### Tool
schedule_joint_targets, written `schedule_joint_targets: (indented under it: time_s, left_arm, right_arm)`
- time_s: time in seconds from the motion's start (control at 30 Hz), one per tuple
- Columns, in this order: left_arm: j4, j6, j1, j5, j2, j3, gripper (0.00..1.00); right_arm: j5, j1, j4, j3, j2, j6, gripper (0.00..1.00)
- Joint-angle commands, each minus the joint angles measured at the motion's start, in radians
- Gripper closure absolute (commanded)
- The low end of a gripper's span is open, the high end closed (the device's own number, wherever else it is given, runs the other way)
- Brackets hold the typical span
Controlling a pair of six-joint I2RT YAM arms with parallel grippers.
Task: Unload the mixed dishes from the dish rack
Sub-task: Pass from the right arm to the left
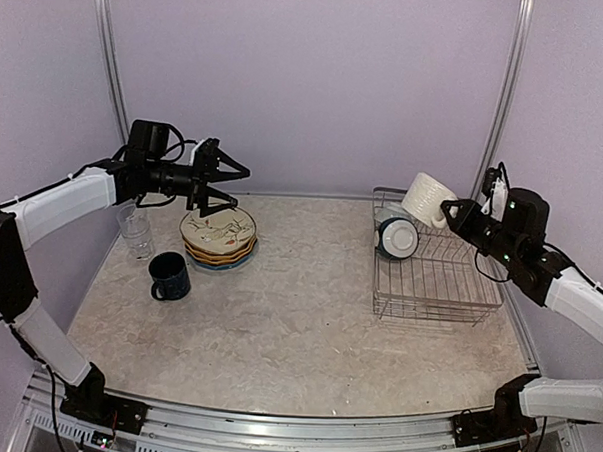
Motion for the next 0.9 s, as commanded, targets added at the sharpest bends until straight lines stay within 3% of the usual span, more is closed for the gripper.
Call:
schedule_joint_targets:
  time_s: [0.0,0.2,0.47,0.67,0.87]
  left_arm:
    - [0.172,-0.112,-0.015,0.138,0.019,-0.041,0.02]
    - [0.360,-0.319,-0.034,0.216,0.052,-0.072,0.04]
    - [0.637,-0.739,-0.080,0.074,0.063,-0.156,0.06]
    - [0.880,-0.956,-0.150,-0.013,0.118,-0.194,0.06]
    - [0.983,-1.030,-0.229,-0.068,0.202,-0.114,0.08]
  right_arm:
    - [-0.131,0.021,0.335,0.039,0.038,0.079,1.00]
    - [-0.138,0.130,0.557,0.080,0.200,0.093,1.00]
    - [-0.193,0.258,0.777,0.183,0.438,0.113,1.00]
    - [-0.200,0.322,0.824,0.201,0.467,0.074,1.00]
    - [-0.222,0.342,0.864,0.158,0.443,0.070,1.00]
